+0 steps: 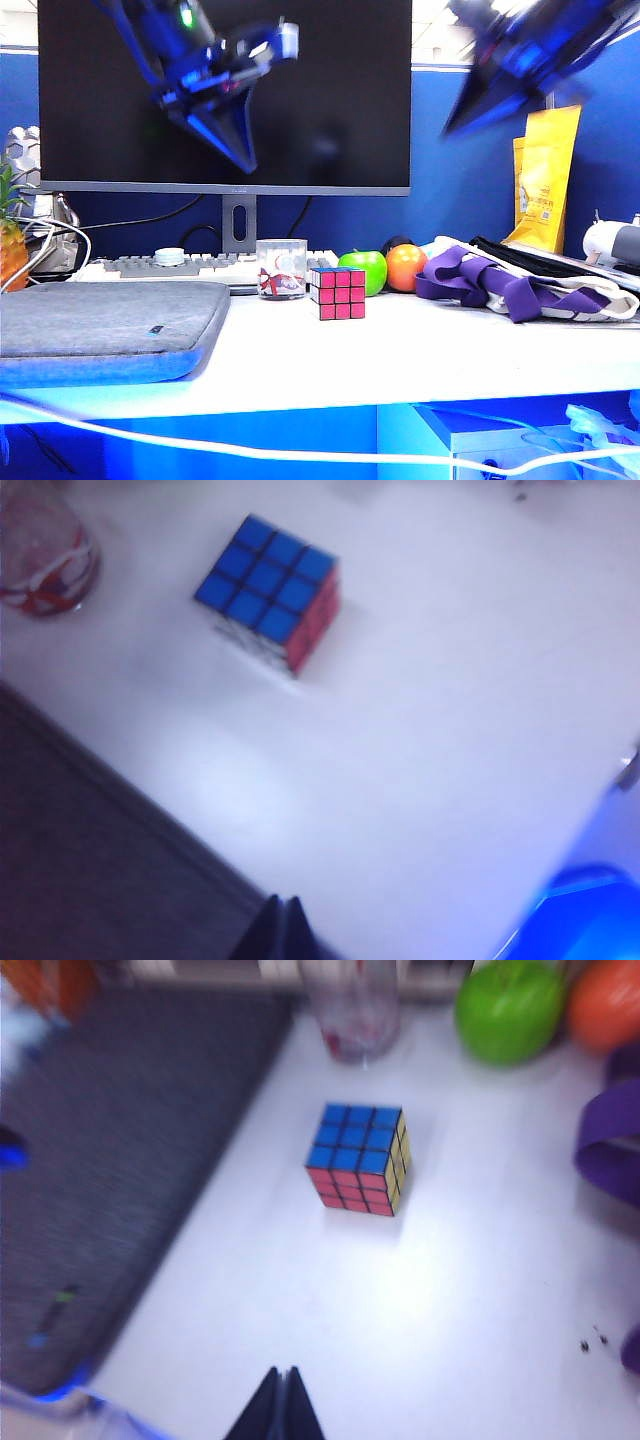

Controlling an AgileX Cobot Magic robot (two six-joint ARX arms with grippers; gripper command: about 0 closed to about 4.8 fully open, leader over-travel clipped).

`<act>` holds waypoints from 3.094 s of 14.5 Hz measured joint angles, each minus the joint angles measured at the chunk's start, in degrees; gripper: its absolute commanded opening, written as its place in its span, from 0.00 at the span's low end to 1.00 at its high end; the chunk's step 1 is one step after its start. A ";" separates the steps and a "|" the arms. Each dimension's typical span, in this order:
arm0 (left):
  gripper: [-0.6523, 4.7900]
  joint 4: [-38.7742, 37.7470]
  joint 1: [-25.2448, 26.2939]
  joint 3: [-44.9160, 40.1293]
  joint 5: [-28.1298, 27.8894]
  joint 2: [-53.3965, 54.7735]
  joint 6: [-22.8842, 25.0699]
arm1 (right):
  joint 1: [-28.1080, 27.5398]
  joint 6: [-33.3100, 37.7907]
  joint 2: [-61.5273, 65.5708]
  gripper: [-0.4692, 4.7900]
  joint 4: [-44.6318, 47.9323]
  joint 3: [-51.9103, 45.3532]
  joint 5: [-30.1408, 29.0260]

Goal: Rotate the Rubik's Cube so that its red face is facing towards you.

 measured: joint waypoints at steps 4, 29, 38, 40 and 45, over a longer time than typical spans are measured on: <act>0.11 5.03 -6.54 -14.67 -6.84 -11.85 -3.41 | 1.42 1.84 -18.49 0.09 4.94 -15.47 3.80; 0.16 34.62 -7.50 -62.25 -2.43 -53.57 -7.45 | 22.14 3.28 -24.33 0.09 36.74 -47.52 22.03; 0.16 34.03 8.31 -68.70 3.10 -69.07 -7.43 | 17.99 3.30 -49.18 0.09 40.74 -55.39 21.81; 0.16 33.53 13.11 -72.00 2.89 -75.56 -7.43 | 12.44 3.30 -53.53 0.09 40.24 -55.39 21.86; 0.16 30.29 23.21 -74.27 3.28 -86.36 -7.43 | 4.02 3.32 -63.52 0.09 40.33 -55.39 22.01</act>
